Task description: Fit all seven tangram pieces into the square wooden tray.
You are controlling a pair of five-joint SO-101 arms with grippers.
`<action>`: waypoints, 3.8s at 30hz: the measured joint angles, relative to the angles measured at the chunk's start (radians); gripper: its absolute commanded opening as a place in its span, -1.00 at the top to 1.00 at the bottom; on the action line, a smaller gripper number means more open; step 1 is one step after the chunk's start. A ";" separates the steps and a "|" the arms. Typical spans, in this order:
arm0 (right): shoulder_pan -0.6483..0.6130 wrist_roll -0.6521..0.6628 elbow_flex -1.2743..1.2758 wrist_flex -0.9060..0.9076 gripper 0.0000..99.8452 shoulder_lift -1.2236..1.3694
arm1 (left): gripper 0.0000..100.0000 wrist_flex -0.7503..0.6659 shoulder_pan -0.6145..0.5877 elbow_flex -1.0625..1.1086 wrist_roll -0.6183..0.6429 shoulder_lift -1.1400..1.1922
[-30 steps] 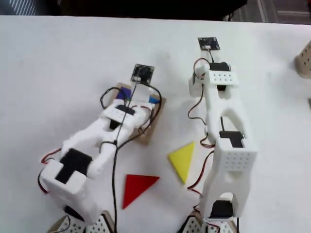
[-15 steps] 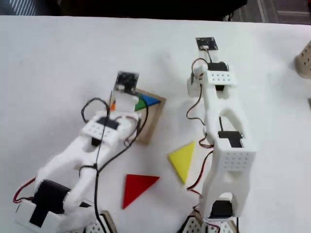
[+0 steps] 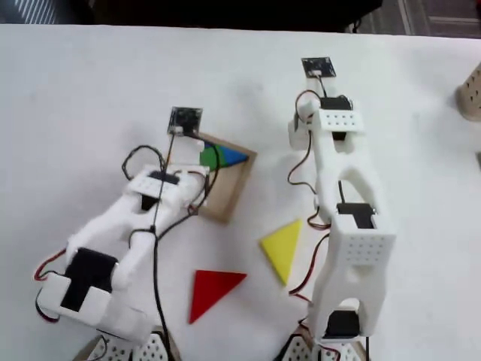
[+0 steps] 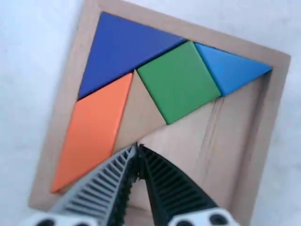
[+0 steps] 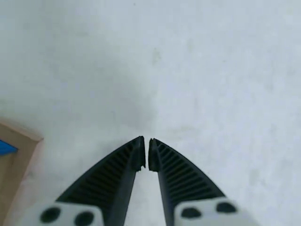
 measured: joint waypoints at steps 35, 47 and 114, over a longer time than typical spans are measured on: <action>-0.044 -0.048 0.529 0.017 0.96 -0.374 | 0.95 -0.284 -0.324 0.084 -0.138 -0.143; -0.089 -0.196 1.148 -0.025 0.65 -1.023 | 0.95 -0.204 -0.330 0.040 -0.138 -0.132; -0.425 -0.493 1.103 -0.143 0.27 -0.853 | 0.95 -0.204 -0.330 0.040 -0.141 -0.124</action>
